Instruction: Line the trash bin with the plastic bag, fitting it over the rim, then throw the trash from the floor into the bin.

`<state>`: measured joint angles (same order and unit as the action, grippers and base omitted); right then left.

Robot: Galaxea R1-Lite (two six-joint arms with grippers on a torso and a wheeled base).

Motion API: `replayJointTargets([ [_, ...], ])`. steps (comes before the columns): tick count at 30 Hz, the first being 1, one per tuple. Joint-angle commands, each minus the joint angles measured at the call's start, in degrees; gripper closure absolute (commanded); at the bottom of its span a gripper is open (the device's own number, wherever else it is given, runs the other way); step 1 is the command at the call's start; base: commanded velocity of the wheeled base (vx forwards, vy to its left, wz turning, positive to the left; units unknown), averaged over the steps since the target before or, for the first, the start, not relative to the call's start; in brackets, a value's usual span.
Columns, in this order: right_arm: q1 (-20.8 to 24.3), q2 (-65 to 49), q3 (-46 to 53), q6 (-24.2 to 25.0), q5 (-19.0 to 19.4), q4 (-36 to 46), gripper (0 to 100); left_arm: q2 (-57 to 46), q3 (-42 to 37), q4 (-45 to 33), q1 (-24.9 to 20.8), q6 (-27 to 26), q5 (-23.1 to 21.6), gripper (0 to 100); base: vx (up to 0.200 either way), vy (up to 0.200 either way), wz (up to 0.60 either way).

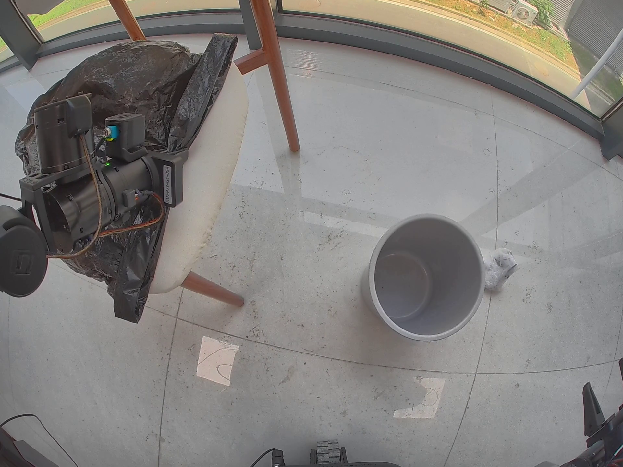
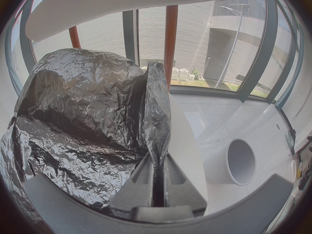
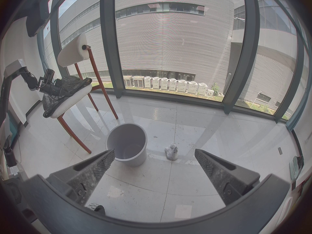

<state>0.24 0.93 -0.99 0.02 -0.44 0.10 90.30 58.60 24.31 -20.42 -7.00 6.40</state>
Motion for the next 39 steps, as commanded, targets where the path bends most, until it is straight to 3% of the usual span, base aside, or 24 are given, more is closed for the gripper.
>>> replayJointTargets([
  [1,0.02,-0.57,0.99,-0.02,0.00,-0.01,0,-2.58,1.78,-2.86,0.03,2.60,-0.16,100,0.000,0.000,0.00],
  [5,0.02,-0.57,0.99,-0.02,0.00,-0.01,0,-5.39,4.42,-7.87,0.64,12.53,-4.29,100,0.000,0.000,0.00],
  [8,0.02,-0.57,0.99,-0.02,0.00,-0.01,0,-8.29,5.91,-11.74,2.05,22.47,-11.32,100,0.000,0.000,0.00],
  [14,0.02,-0.57,0.99,-0.02,0.00,-0.01,0,-13.22,2.75,-11.74,1.43,40.31,-20.81,100,0.000,0.000,0.00],
  [19,0.02,-0.57,0.99,-0.11,0.00,-0.01,0,-14.71,0.20,-11.56,-0.85,41.54,-26.61,100,0.000,0.000,0.00],
  [20,0.02,-0.57,0.99,-0.02,0.00,-0.01,0,-14.97,-0.94,-10.86,-2.43,41.45,-30.13,100,0.000,0.000,0.00],
  [21,0.02,-0.57,0.99,-0.02,0.00,-0.01,0,-14.97,-0.94,-10.86,-2.43,41.45,-30.13,100,0.000,0.000,0.00],
  [22,0.02,-0.57,0.99,-0.02,0.00,-0.01,0,-14.80,-1.38,-9.63,-4.72,41.45,-34.96,100,0.000,0.000,0.00],
  [23,0.02,-0.57,0.99,-0.02,0.00,-0.01,0,-14.53,-1.30,-9.10,-5.51,41.54,-36.99,100,0.000,0.000,0.00],
  [28,0.02,-0.57,0.99,-0.02,0.00,-0.01,0,-11.90,-1.12,-6.91,-7.44,41.45,-44.02,100,0.000,0.000,0.00],
  [31,0.02,-0.57,0.99,-0.02,0.00,-0.01,0,-9.44,-1.03,-6.03,-10.34,41.19,-44.02,100,0.000,0.000,0.00],
  [34,0.02,-0.57,0.99,-0.20,0.09,0.08,0,-6.45,-1.03,-4.97,-18.08,40.40,-42.87,100,0.000,0.000,0.00],
  [39,-0.16,-0.49,0.99,-0.73,0.44,0.17,0,0.14,2.57,-4.62,-26.16,37.93,-40.85,100,0.000,0.000,0.00],
])
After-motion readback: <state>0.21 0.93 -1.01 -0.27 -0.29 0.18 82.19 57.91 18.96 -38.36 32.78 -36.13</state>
